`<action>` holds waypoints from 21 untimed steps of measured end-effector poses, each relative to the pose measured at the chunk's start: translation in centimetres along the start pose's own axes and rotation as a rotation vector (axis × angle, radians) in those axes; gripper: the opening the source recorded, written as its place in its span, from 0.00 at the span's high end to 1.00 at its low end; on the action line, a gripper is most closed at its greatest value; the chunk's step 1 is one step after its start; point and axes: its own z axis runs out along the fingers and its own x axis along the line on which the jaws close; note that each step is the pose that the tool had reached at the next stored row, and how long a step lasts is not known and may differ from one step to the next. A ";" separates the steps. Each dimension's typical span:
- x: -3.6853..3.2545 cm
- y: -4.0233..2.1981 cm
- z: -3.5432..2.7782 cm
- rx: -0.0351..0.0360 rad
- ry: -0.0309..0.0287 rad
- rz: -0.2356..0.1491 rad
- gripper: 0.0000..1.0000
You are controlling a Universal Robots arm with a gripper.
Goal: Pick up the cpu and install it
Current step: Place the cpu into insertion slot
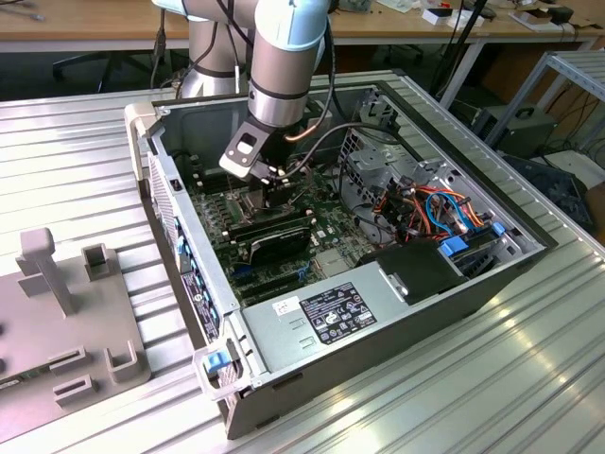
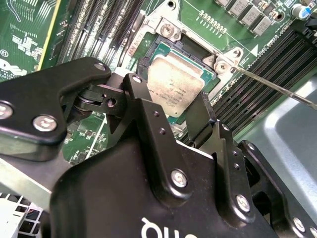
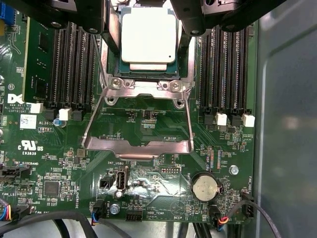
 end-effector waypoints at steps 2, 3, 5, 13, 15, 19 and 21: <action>0.00 0.00 0.01 -0.0001 0.0000 0.004 0.45; 0.00 0.00 0.01 -0.0002 0.0000 0.005 0.45; 0.00 0.00 0.01 -0.0002 -0.0001 0.011 0.45; 0.00 0.00 0.04 -0.0003 -0.0004 0.028 0.45; 0.00 0.00 0.09 -0.0002 -0.0005 0.027 0.45; 0.00 0.00 0.13 -0.0002 -0.0004 0.028 0.45; 0.00 0.00 0.14 -0.0002 -0.0004 0.027 0.45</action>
